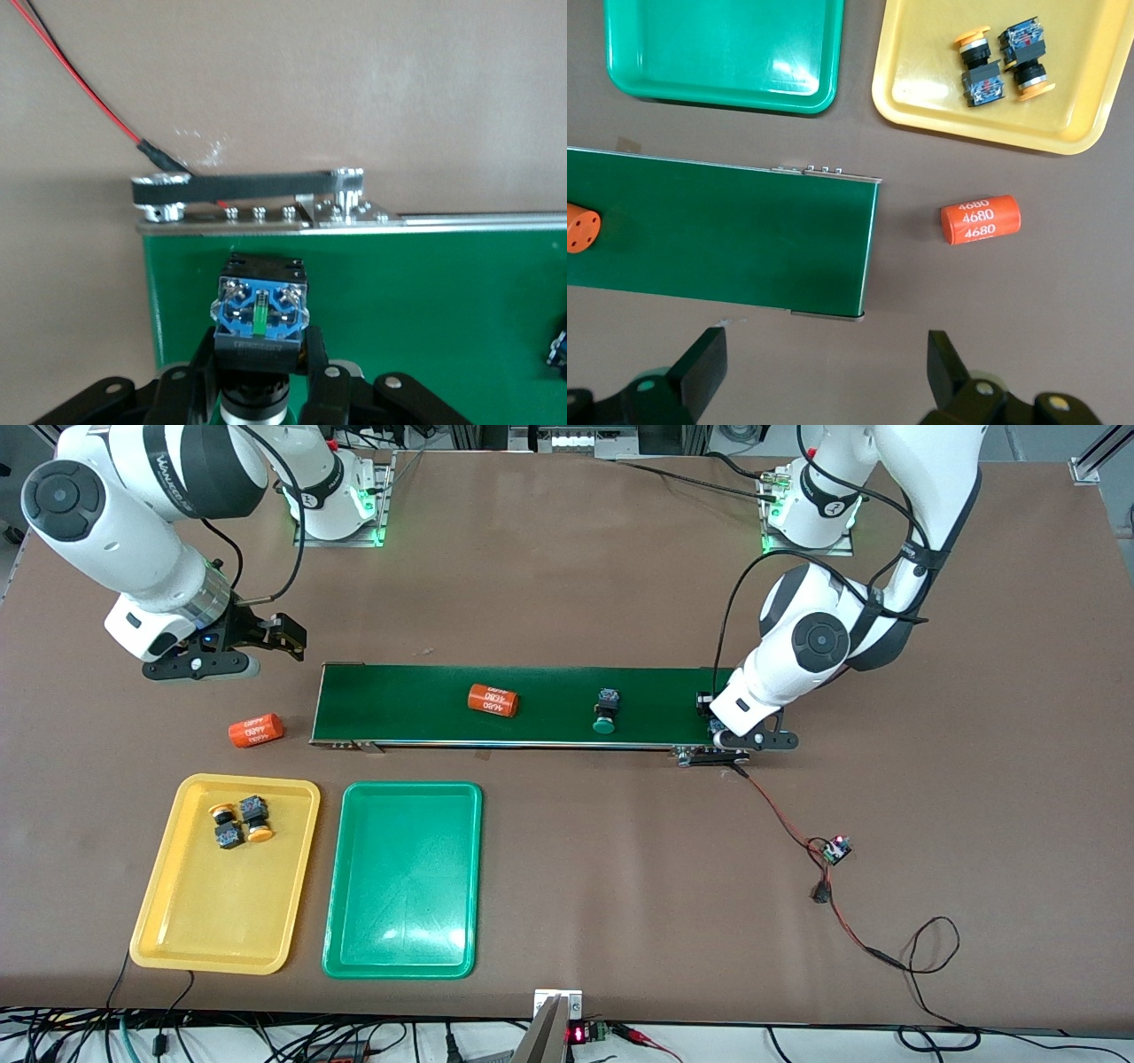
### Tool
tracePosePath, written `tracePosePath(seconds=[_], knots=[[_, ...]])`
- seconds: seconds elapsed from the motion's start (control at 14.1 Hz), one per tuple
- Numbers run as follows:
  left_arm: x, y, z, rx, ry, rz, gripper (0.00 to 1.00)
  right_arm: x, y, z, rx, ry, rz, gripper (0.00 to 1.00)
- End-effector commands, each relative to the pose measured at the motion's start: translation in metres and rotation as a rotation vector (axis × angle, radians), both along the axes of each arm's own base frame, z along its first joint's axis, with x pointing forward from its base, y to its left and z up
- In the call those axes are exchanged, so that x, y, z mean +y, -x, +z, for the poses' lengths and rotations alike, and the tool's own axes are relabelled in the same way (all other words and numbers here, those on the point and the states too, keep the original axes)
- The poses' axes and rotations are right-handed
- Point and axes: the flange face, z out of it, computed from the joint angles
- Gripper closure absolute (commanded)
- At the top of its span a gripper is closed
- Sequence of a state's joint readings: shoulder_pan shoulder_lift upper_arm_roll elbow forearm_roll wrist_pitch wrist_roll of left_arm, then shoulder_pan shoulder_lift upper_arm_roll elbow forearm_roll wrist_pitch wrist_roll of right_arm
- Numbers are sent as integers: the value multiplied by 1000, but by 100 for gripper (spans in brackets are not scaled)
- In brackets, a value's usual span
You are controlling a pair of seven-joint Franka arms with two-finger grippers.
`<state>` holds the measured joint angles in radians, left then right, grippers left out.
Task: Sort buttons by color to trays
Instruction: 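Lower the green button onto the belt and open the left gripper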
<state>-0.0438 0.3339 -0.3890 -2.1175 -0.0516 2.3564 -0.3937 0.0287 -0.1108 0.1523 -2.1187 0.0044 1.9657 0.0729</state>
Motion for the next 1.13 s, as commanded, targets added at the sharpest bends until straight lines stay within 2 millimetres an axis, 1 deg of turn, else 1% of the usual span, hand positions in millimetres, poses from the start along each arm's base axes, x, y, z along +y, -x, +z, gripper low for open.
tracePosePath(seconds=[0.0, 0.07, 0.14, 0.21, 0.28, 0.35, 0.42, 0.5, 0.57, 0.64, 0.78, 0.85, 0.99, 1.06], knots=[[-2, 10, 4, 6, 8, 11, 100, -1, 7, 4, -18, -15, -2, 0], [-1, 10, 2, 10, 8, 12, 94, -2, 6, 3, -18, -16, -4, 0], [-1, 10, 0, 14, 8, 12, 84, -2, 5, 0, -12, -16, -4, 0], [-1, 11, -6, 24, 7, 10, 65, -2, 5, -1, -9, -15, -5, 0], [-2, 10, -6, 22, 9, 6, 37, -3, 6, 1, -4, -14, -5, 0], [-2, 9, -5, 16, 8, -7, 0, -6, 5, 4, -9, -15, -10, 0], [-1, 8, -3, 10, 8, -7, 0, -16, 3, 6, -12, -16, -19, 0], [-2, 6, 3, 0, 10, -6, 0, -21, 2, 7, -14, -17, -5, 0], [-2, 4, 10, -12, 11, -6, 0, -26, 1, 8, -16, -18, -3, 0], [-1, 3, 18, -27, 12, -3, 0, -36, 0, 9, -17, -19, -5, 0], [3, -4, 46, -69, 12, 7, 0, -57, -6, 19, -36, -26, 14, 0], [4, -5, 65, -84, 8, 7, 0, -65, -7, 22, -33, -29, 19, 0], [8, -12, 105, -111, 1, 15, 0, -68, -8, 26, -36, -30, 24, 0], [17, -17, 120, -130, 0, 30, 0, -68, -8, 27, -36, -29, 26, 0]])
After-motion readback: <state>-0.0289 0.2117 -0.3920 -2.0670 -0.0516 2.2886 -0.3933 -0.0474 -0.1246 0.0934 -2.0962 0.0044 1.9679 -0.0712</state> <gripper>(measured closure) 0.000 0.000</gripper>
